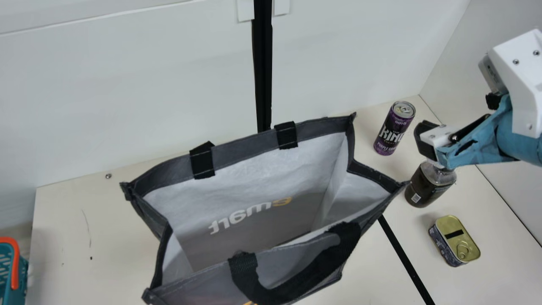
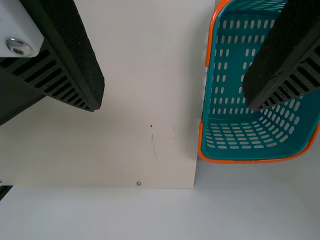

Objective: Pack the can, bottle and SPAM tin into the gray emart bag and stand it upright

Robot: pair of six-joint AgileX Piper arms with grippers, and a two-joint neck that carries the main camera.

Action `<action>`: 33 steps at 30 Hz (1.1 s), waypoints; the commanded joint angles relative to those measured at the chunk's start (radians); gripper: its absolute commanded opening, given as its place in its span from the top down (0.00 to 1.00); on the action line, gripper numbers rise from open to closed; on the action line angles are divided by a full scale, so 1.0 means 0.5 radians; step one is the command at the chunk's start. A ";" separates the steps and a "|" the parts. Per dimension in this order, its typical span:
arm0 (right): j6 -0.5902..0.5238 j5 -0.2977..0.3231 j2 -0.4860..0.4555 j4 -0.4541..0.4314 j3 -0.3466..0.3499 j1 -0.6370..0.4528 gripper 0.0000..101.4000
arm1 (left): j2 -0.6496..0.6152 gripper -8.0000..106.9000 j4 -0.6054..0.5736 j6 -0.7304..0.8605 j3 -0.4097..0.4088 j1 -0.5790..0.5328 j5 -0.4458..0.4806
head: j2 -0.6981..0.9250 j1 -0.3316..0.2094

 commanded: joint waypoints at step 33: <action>0.046 0.002 -0.050 -0.050 0.162 -0.001 0.06 | 0.000 0.15 0.000 0.000 0.000 0.000 0.000 | -0.002 -0.045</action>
